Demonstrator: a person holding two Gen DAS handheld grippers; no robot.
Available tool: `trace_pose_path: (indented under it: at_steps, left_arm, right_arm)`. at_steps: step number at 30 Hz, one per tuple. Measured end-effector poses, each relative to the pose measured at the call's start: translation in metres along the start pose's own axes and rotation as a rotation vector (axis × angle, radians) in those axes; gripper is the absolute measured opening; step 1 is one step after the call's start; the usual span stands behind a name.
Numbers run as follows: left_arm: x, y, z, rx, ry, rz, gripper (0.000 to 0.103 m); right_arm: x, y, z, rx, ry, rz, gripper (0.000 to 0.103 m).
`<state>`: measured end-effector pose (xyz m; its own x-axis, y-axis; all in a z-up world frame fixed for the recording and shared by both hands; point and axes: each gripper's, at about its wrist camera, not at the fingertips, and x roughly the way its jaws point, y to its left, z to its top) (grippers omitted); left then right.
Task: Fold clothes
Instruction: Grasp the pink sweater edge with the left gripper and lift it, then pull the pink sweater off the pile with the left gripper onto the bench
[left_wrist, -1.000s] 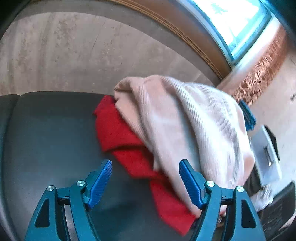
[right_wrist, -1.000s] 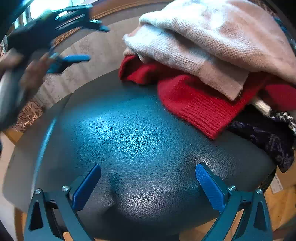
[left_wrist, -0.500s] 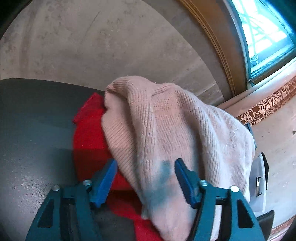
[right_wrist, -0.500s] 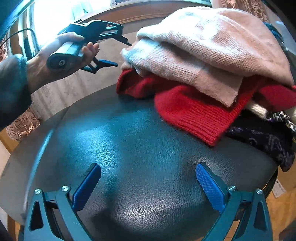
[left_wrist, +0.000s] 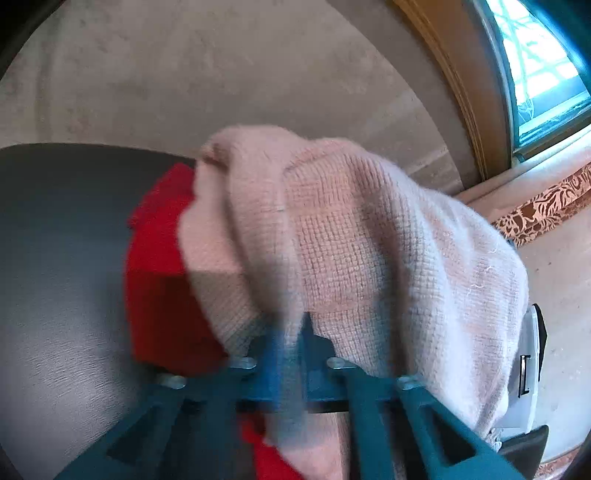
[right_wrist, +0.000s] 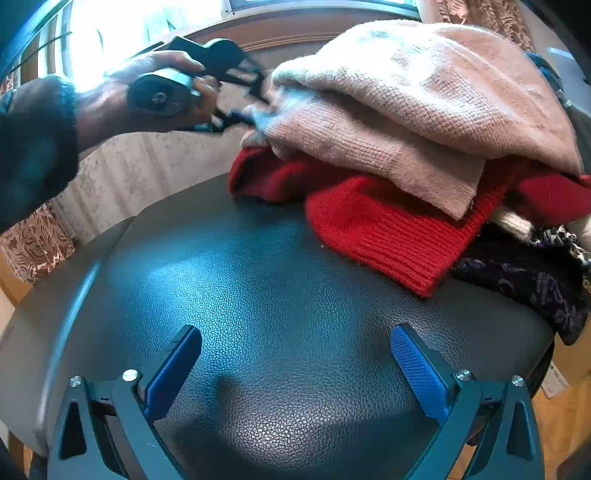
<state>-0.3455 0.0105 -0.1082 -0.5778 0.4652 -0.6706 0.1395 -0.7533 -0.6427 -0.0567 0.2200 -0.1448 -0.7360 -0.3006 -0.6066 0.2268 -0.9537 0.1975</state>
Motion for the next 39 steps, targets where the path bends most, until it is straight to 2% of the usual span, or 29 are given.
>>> trace_pose_path:
  at_steps: [5,8,11,15,18,22,25,28,30,32,35,39]
  left_arm:
    - [-0.067,-0.015,-0.005,0.076,-0.141,-0.1,0.004]
    - [-0.105,-0.009,-0.015,0.061,-0.182,-0.169,0.004]
    - [-0.132,0.004,-0.04,0.063,-0.195,-0.201,0.004]
    - [-0.136,0.03,-0.078,0.048,-0.175,-0.151,0.004]
    - [-0.155,0.083,-0.118,-0.001,-0.133,-0.133,0.004]
    - [-0.158,0.132,-0.171,-0.031,-0.052,-0.066,0.004]
    - [-0.165,0.151,-0.201,0.01,-0.008,0.025,0.005]
    - [-0.181,0.168,-0.221,0.031,0.002,0.111,0.004]
    - [-0.199,0.181,-0.228,0.007,-0.022,0.123,0.007]
    - [-0.215,0.188,-0.232,0.001,-0.061,0.104,0.016]
    - [-0.231,0.192,-0.237,0.007,-0.115,0.068,0.025]
    - [-0.216,0.181,-0.243,0.049,-0.117,0.006,0.039]
  right_arm:
    - [-0.006,0.002,-0.005,-0.021,0.003,-0.022,0.103]
    - [-0.006,0.005,-0.006,-0.035,0.01,-0.04,0.103]
    - [-0.009,0.005,-0.008,-0.038,0.013,-0.04,0.103]
    - [-0.013,0.0,-0.004,-0.021,0.035,-0.01,0.103]
    - [-0.02,-0.005,-0.005,-0.008,0.052,0.03,0.103]
    - [-0.034,-0.006,-0.012,-0.024,0.083,0.057,0.103]
    - [-0.043,-0.002,-0.014,-0.001,0.145,0.092,0.103]
    - [-0.053,0.003,-0.016,0.041,0.211,0.18,0.103]
    - [-0.061,0.011,-0.018,0.06,0.264,0.248,0.103]
    - [-0.07,0.02,-0.018,0.045,0.28,0.308,0.103]
    - [-0.073,0.041,0.001,-0.031,0.245,0.309,0.102]
    - [-0.08,0.025,0.028,-0.035,0.177,0.253,0.103]
